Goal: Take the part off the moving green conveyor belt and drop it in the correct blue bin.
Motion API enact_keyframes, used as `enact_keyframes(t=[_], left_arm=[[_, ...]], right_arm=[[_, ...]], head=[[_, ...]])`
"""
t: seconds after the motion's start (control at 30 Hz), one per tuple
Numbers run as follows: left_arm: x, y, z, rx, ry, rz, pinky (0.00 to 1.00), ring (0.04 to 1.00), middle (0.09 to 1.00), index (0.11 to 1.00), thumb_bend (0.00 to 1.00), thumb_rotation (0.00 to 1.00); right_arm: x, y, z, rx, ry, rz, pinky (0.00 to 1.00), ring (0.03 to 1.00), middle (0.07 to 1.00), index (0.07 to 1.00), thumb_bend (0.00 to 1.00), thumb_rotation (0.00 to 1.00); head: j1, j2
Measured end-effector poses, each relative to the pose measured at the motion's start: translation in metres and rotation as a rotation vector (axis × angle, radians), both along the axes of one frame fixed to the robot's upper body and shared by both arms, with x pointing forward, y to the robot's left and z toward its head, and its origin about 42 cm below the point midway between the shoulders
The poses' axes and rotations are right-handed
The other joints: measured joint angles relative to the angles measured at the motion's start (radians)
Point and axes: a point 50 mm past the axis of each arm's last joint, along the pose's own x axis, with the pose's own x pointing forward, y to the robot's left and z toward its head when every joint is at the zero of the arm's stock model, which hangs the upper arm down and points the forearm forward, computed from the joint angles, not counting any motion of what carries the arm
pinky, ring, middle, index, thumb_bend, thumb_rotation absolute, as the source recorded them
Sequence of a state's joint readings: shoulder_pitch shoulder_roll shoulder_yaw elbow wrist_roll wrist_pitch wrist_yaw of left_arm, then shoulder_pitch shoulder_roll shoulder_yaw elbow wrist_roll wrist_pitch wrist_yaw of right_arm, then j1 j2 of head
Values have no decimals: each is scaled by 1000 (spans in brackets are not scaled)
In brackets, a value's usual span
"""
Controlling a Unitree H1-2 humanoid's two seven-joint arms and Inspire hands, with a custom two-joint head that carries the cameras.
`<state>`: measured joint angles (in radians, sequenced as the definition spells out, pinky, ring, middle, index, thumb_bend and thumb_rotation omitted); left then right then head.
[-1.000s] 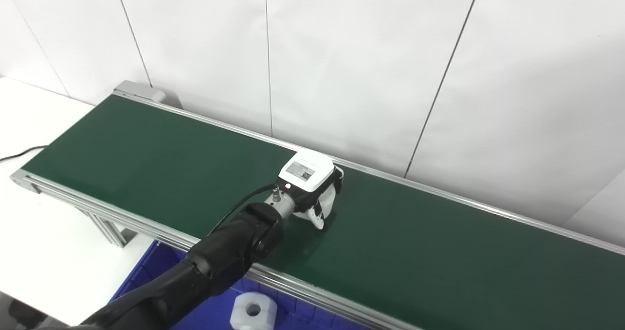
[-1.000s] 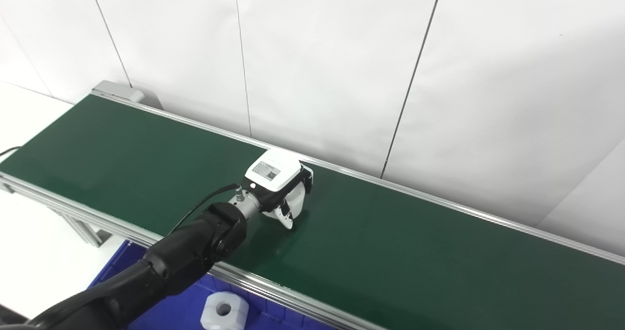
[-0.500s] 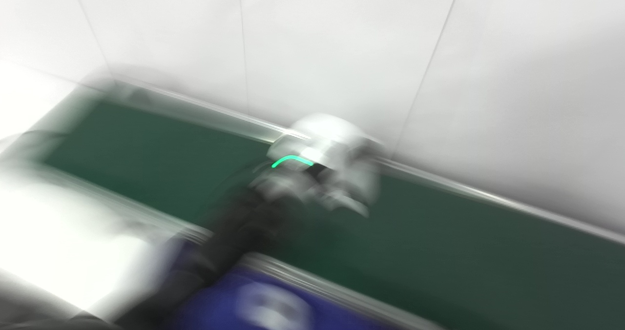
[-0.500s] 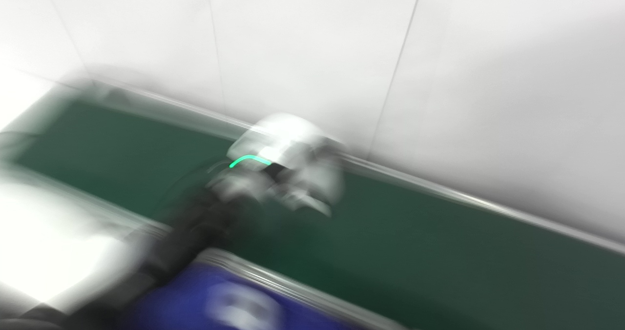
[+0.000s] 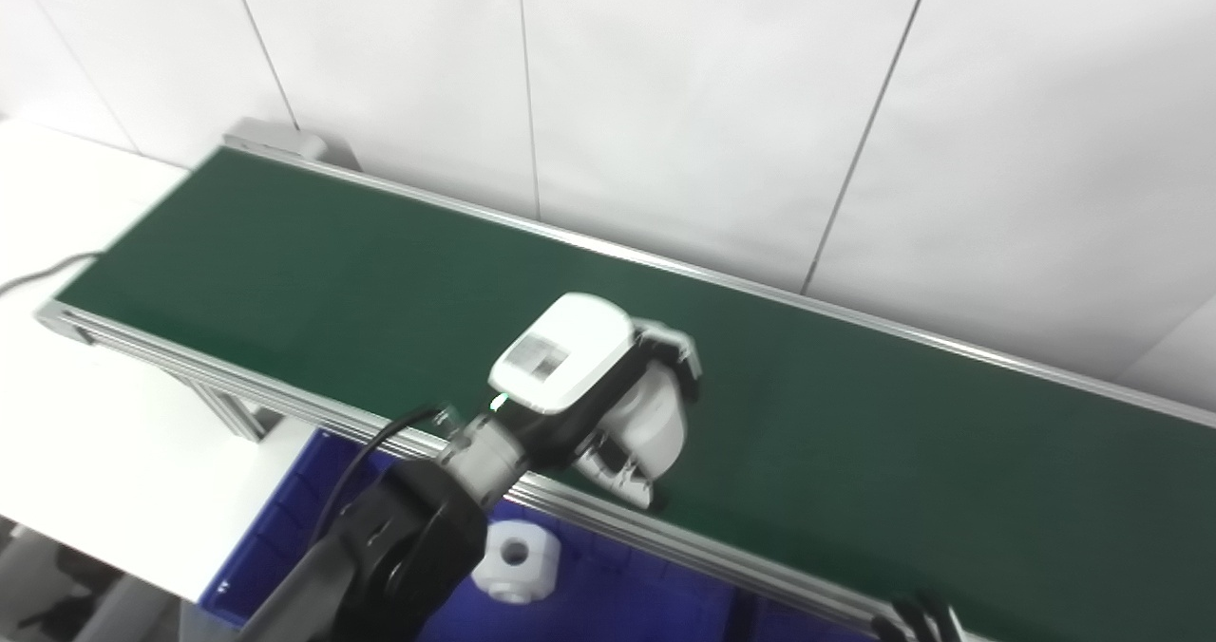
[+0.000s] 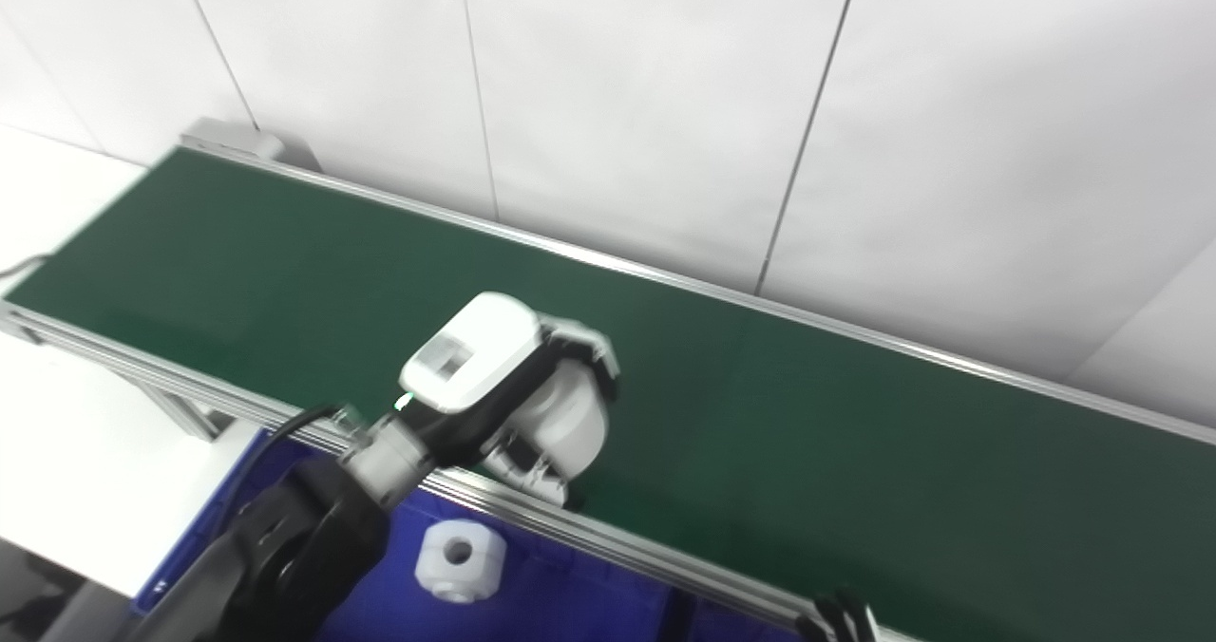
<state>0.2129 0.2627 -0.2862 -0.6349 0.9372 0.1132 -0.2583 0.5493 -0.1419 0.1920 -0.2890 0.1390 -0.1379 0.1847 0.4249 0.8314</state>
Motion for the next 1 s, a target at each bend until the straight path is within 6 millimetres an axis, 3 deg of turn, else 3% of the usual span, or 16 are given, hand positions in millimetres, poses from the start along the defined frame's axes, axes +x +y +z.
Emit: enact_keyframes(t=[0.33,0.6,0.93,1.0], left_arm=[[-48,-1,-10,8,111,11,409,427,511,492,502,0],[-98,-5,-46,-24,142,31,346,406,482,519,501,0],[-100,-8,-53,-18,151,61,338,398,484,521,500,0],[-99,-6,-53,2,148,63,413,479,500,498,512,0]], right_arm=[[4,1,14,35,2,0,816,855,898,921,868,972],[7,-17,19,-3,5,1,798,842,886,905,861,953],[9,-15,20,3,-1,6,793,839,883,902,867,947],[9,-14,20,6,-1,6,792,839,884,903,869,946]], head=[[31,66],[32,94],[20,95],[18,94]])
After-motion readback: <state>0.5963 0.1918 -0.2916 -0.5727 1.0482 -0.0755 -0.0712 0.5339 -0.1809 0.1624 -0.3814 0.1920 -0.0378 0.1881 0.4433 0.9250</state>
